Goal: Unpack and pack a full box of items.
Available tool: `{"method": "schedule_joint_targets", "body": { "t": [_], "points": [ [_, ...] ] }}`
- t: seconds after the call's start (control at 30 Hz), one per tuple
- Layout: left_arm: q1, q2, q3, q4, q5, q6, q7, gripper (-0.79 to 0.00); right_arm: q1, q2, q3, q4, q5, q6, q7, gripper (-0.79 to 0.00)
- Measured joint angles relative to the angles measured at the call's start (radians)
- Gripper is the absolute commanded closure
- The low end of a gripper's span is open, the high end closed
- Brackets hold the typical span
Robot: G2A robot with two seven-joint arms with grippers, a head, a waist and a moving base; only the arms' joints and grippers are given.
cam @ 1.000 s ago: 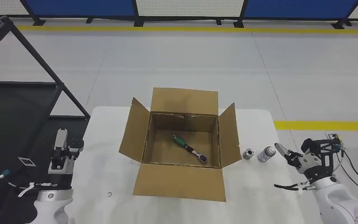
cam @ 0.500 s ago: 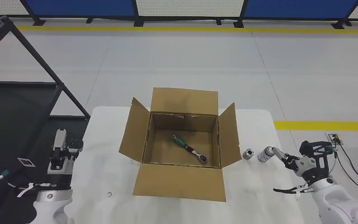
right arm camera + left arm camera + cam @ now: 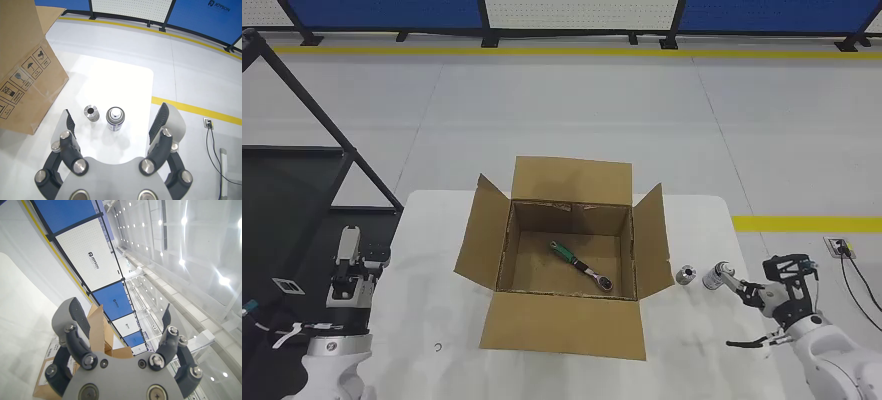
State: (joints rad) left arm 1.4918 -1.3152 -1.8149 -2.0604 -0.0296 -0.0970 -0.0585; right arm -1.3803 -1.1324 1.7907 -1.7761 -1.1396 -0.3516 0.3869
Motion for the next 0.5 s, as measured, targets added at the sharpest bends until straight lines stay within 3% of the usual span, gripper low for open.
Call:
{"method": "schedule_joint_targets", "body": {
  "t": [0.23, 0.5],
  "points": [
    [-0.003, 0.000, 0.003, 0.004, 0.002, 0.003, 0.002, -0.785, 0.005, 0.008, -0.066, -0.045, -0.101, -0.101, -0.013, -0.785],
    [-0.005, 0.001, 0.004, 0.008, -0.003, 0.003, 0.008, -0.785, 0.143, 0.013, -0.203, 0.041, -0.206, -0.200, 0.102, -0.785]
  ]
}}
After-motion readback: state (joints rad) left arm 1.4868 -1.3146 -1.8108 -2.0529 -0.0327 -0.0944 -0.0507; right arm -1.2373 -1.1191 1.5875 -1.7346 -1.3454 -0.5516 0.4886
